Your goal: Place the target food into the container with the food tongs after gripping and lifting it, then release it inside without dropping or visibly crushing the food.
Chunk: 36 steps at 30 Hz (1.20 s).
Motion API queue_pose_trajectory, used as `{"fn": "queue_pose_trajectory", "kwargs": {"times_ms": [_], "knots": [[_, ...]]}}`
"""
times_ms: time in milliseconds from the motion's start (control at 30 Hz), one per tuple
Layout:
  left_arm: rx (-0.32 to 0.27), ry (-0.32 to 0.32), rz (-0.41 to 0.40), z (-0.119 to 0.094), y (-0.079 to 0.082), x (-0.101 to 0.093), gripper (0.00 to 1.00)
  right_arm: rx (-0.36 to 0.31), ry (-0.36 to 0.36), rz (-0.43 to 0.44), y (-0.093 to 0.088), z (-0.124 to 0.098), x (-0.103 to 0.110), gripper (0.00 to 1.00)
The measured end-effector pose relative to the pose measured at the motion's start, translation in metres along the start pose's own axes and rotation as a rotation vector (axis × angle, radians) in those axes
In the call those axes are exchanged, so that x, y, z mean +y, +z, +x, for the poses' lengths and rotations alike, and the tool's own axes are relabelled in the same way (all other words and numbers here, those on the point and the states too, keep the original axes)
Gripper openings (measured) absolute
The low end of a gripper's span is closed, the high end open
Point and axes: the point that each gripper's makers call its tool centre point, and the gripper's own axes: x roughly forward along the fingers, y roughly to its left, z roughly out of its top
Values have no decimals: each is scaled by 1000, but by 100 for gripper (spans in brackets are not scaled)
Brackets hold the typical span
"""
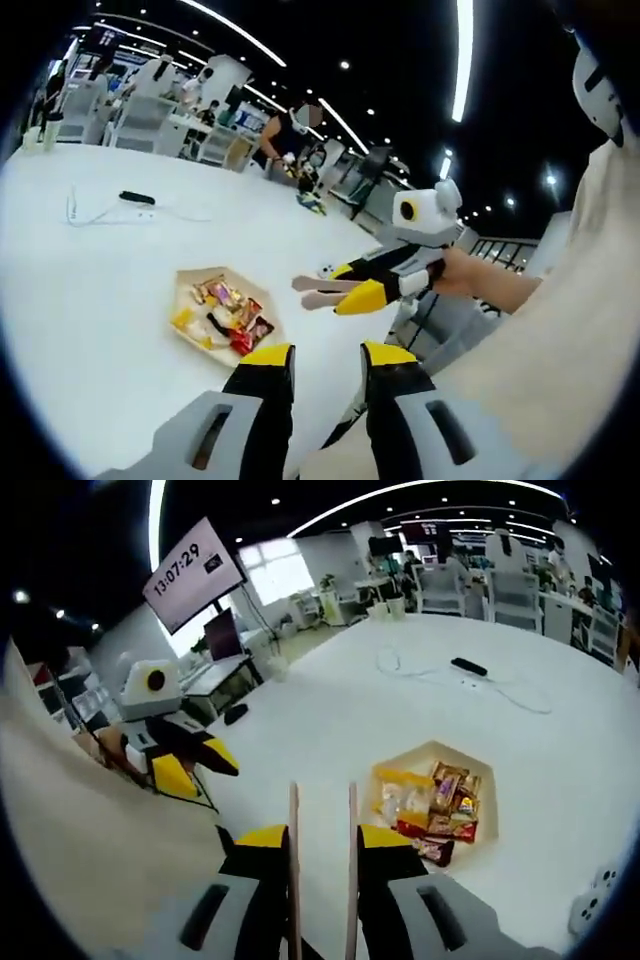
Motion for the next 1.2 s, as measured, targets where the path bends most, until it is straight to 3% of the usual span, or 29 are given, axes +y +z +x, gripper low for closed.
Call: {"fn": "queue_pose_trajectory", "kwargs": {"times_ms": [167, 533, 700, 1200], "knots": [[6, 18, 46, 3, 2, -1, 26, 9, 53, -39, 0, 4, 8, 25], [2, 19, 37, 14, 3, -2, 33, 22, 187, -114, 1, 6, 25, 25], [-26, -5, 26, 20, 9, -10, 38, 20, 264, -96, 6, 6, 35, 25], [-24, -59, 18, 36, 5, -24, 38, 67, 330, -127, 3, 9, 48, 25]]}}
